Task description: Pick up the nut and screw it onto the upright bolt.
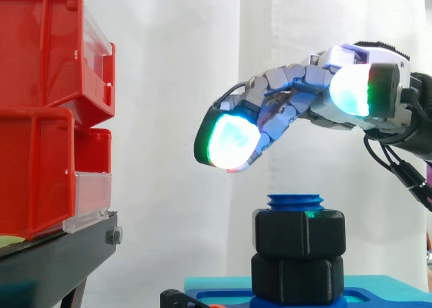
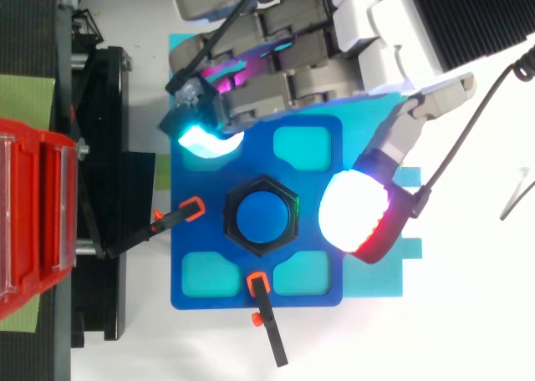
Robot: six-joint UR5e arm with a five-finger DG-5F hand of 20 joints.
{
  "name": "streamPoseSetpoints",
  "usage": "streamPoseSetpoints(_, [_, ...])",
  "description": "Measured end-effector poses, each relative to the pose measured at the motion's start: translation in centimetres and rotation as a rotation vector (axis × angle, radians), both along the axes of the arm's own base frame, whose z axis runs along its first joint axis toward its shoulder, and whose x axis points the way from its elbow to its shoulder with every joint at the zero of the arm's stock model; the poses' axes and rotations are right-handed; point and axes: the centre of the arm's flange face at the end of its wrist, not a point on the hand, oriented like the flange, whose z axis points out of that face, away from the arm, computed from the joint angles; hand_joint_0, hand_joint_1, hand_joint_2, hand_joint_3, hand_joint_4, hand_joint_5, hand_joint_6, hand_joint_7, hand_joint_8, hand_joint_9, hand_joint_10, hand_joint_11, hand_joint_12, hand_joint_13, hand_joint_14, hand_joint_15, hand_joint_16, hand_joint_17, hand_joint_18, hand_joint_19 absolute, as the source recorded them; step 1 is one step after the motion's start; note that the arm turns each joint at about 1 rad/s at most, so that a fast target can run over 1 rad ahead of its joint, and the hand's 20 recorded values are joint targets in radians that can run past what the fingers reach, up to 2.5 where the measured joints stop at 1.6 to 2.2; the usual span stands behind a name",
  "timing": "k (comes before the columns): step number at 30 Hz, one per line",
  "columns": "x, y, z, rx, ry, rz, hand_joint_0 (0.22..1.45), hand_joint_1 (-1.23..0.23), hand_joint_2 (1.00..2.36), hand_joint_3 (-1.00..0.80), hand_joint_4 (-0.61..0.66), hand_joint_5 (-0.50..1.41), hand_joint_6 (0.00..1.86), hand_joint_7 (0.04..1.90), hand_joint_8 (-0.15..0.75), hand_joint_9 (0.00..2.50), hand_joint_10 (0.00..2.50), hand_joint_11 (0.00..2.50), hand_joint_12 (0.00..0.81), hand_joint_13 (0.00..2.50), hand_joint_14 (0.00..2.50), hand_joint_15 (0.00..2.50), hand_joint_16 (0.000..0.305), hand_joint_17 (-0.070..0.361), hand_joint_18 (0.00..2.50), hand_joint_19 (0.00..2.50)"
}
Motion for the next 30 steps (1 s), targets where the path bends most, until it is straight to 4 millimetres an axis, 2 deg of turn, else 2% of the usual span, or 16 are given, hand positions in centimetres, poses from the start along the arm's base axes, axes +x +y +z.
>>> streamPoseSetpoints(9, [0.7, 2.0, -0.5, 0.011, 0.007, -0.006, 0.48, -0.03, 1.0, -0.5, 0.2, -0.11, 0.5, 0.66, 0.226, 0.73, 0.0, 0.0, 0.265, 0.45, 0.0, 0.0, 0.03, 0.068, 0.23, 0.0])
streamPoseSetpoints(17, [1.9, 4.0, -3.5, 0.024, 0.025, -0.001, 0.48, -0.02, 1.0, -0.5, 0.21, -0.11, 0.5, 0.7, 0.231, 0.73, 0.0, 0.0, 0.273, 0.45, 0.0, 0.0, 0.031, 0.069, 0.23, 0.0])
streamPoseSetpoints(20, [2.2, 4.7, -4.0, 0.031, 0.027, 0.007, 0.48, -0.02, 1.0, -0.5, 0.21, -0.1, 0.5, 0.73, 0.233, 0.73, 0.0, 0.0, 0.275, 0.45, 0.0, 0.0, 0.031, 0.07, 0.23, 0.0])
streamPoseSetpoints(30, [1.6, 5.7, -6.0, 0.038, 0.069, 0.02, 0.48, -0.02, 1.0, -0.5, 0.22, -0.09, 0.5, 0.81, 0.244, 0.73, 0.0, 0.0, 0.28, 0.46, 0.0, 0.0, 0.032, 0.071, 0.24, 0.0])
